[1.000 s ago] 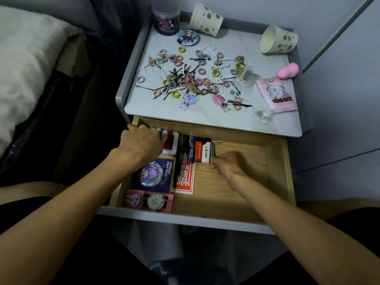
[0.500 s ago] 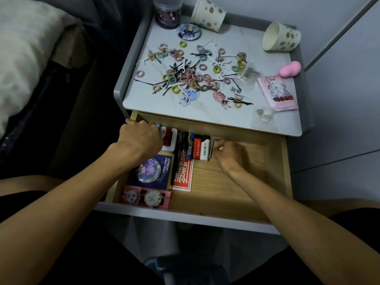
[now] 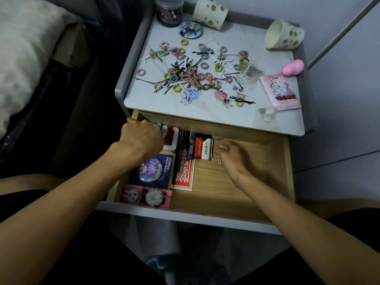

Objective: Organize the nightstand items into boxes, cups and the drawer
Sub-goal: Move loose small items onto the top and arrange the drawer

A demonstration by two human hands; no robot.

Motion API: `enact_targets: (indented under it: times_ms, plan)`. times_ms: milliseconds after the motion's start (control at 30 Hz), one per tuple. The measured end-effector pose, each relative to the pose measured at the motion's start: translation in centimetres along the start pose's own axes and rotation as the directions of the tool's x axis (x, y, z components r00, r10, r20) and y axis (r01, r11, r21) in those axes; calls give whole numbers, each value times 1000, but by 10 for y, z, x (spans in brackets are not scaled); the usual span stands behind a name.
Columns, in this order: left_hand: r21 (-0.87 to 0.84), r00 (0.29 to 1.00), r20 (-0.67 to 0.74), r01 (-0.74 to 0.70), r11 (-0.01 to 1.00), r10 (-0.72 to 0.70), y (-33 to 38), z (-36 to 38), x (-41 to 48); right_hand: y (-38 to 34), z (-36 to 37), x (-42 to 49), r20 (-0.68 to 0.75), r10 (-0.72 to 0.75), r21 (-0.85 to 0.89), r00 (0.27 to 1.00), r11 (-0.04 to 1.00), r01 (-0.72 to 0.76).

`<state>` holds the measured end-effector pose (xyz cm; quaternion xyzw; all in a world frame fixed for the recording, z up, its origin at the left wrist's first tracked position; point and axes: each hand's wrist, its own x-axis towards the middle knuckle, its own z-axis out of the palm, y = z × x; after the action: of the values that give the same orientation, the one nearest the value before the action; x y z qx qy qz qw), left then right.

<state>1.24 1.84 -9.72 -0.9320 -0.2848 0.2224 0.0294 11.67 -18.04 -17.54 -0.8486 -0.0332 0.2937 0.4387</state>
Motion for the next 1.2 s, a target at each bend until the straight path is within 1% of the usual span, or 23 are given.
enact_targets:
  times_ms: [33,100,167,233,300,400,467,533,633,700,733,800,900,1000,1100,1200]
  plan:
    - [6,1000,1,-3,1000,3,0,0,0,2,-2,-2,30,29,57,999,998,-30]
    - [8,1000,3,-16,1000,16,0,1,0,3,-8,-5,27,28,130,999,991,-31]
    - [12,1000,12,-18,1000,18,0,1,-1,0,-10,-7,-45,-23,177,999,984,30]
    - [19,999,27,-19,1000,19,-1,1,-2,0,-11,-5,-140,-84,145,987,984,104]
    - [16,999,39,-26,1000,26,0,-2,-2,3,-12,-5,-193,-149,58,970,985,163]
    - [40,998,61,-36,999,33,0,-6,-3,9,-13,-9,-163,-207,-44,965,978,202]
    - [50,997,71,-43,998,40,2,-7,-4,16,-13,-12,-132,-258,-229,957,947,224]
    - [64,996,80,-46,997,41,2,-8,-4,22,-14,-14,-95,-273,-416,957,885,211]
    - [68,995,86,-48,997,42,3,-10,-6,26,-17,-17,-44,-247,-587,968,790,175]
    - [87,996,82,-44,995,37,4,-10,-7,24,-18,-19,-11,-267,-708,964,682,181]
    - [96,996,78,-43,994,36,3,-10,-7,22,-19,-20,-3,-269,-735,963,654,181]
    - [96,997,69,-47,994,40,4,-8,-7,19,-18,-20,-15,-265,-730,964,662,171]
    - [92,997,61,-56,994,50,3,-7,-5,13,-13,-16,-44,-212,-637,976,759,136]
    - [114,997,55,-60,992,54,3,-5,-3,6,-4,-6,-80,-179,-556,981,825,105]
    - [134,996,72,-63,989,54,3,0,-1,-1,4,2,-113,-216,-534,970,836,124]
    - [139,996,68,-60,988,51,1,1,2,0,9,5,-99,-232,-530,968,836,146]
